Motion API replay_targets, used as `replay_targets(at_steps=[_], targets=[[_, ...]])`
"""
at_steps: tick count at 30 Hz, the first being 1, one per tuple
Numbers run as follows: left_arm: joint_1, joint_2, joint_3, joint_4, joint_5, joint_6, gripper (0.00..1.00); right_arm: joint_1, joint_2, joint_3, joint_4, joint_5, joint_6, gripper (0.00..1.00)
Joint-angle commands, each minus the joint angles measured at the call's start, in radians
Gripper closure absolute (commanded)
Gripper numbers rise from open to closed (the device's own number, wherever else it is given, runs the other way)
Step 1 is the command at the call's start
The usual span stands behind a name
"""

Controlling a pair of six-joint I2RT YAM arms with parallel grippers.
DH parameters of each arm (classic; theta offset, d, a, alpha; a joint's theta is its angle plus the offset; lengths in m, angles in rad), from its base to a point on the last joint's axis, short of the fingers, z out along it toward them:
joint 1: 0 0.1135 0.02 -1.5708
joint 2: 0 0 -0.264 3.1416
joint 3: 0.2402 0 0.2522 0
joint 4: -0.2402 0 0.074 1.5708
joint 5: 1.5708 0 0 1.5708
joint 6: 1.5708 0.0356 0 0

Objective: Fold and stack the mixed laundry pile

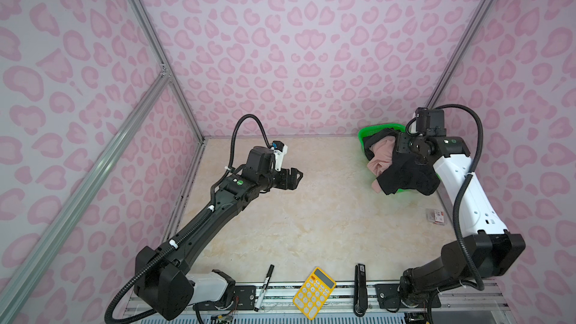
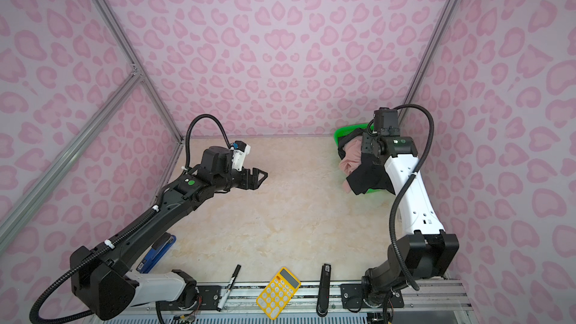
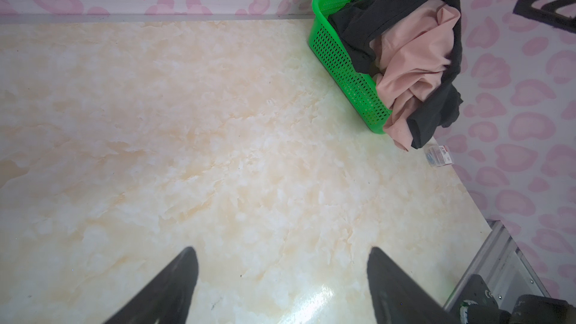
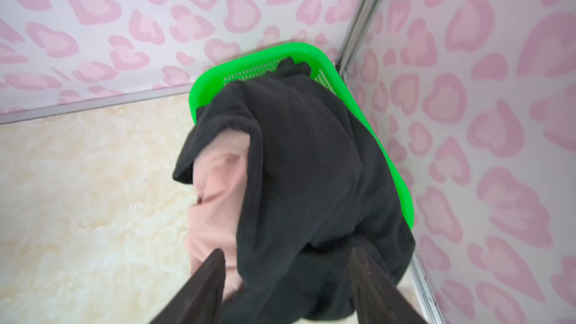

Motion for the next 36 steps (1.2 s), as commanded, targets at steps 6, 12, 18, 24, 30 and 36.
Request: replay_targets(at_steps=[6,12,18,24,30,36], targets=[[0.0,-0.009,-0.009,0.011,0.02,0.023,0.13,0.1,-0.162,-0.4,0.123,-0.162,0.144,0.37],[0.0,-0.037,-0.037,-0.006,0.005,0.043,0.13,0.148,-0.099,-0.461,0.22,-0.104,0.211,0.33],[0.0,-0.084,-0.071,-0.025,-0.043,0.055,0.1,0.148,0.008,-0.429,0.228,-0.002,0.254,0.37],[0.001,-0.121,-0.084,-0.049,-0.087,0.073,0.09,0.148,0.027,-0.432,0.225,0.089,0.28,0.58],[0.001,-0.119,-0.08,-0.058,-0.091,0.08,0.08,0.145,-0.047,-0.419,0.162,0.16,0.281,0.78],[0.001,-0.116,-0.075,-0.053,-0.083,0.075,0.08,0.109,-0.127,-0.416,0.11,0.16,0.251,0.97]])
